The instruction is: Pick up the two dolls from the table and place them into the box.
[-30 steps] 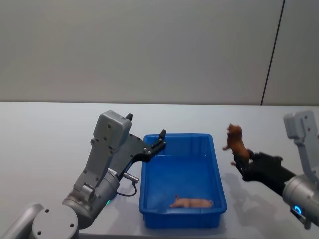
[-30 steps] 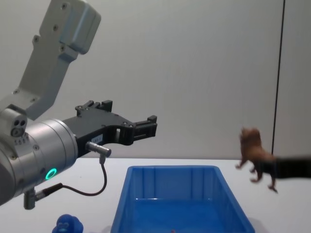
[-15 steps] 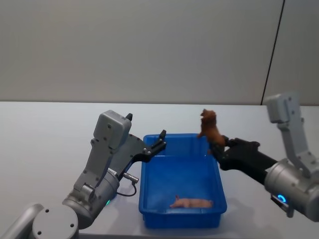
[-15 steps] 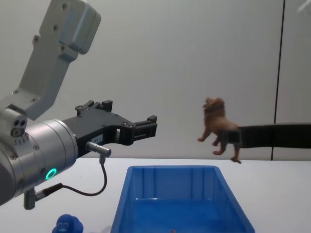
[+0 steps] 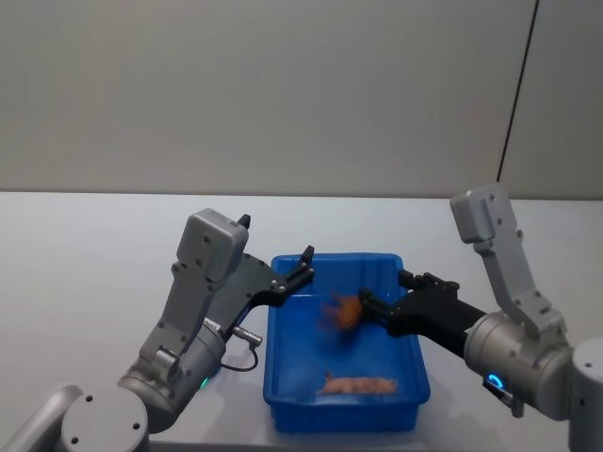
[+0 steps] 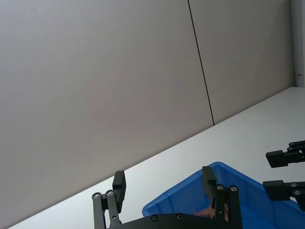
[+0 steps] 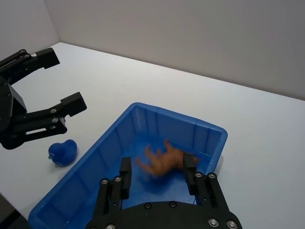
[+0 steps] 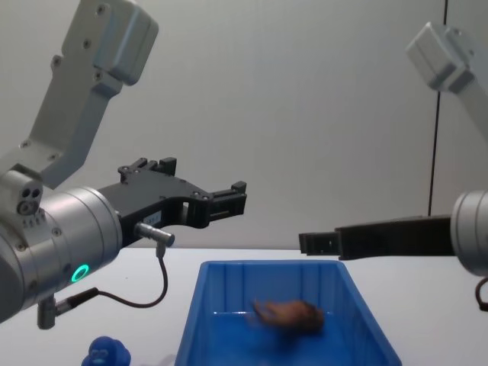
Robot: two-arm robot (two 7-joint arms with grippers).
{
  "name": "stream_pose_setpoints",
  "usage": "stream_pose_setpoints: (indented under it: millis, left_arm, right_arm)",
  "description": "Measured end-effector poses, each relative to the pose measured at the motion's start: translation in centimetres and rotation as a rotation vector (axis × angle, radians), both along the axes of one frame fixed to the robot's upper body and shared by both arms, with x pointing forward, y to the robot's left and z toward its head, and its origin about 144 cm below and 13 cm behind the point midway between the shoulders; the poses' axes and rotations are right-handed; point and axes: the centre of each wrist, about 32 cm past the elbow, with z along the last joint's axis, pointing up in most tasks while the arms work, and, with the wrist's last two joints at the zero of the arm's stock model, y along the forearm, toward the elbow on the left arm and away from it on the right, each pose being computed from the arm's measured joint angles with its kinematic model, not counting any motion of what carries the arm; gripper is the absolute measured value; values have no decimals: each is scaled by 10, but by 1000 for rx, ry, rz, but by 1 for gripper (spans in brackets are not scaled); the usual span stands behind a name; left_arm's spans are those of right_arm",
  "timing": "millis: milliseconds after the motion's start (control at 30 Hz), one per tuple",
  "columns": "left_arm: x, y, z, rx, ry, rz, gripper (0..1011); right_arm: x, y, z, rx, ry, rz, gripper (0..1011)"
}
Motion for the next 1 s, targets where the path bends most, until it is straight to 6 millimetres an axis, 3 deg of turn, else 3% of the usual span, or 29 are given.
stream_pose_setpoints:
  millis: [167, 467, 1000]
  left_arm:
    - [0, 0, 0, 0, 0, 0, 1002]
    - [0, 0, 0, 0, 0, 0, 1002]
    - [-1, 0, 0, 3, 3, 1, 1002]
  right_arm:
    - [1, 1, -2, -4, -15, -9, 793]
    - [4, -16, -7, -4, -64, -32, 1001]
    - [12, -56, -23, -38, -119, -55, 1001]
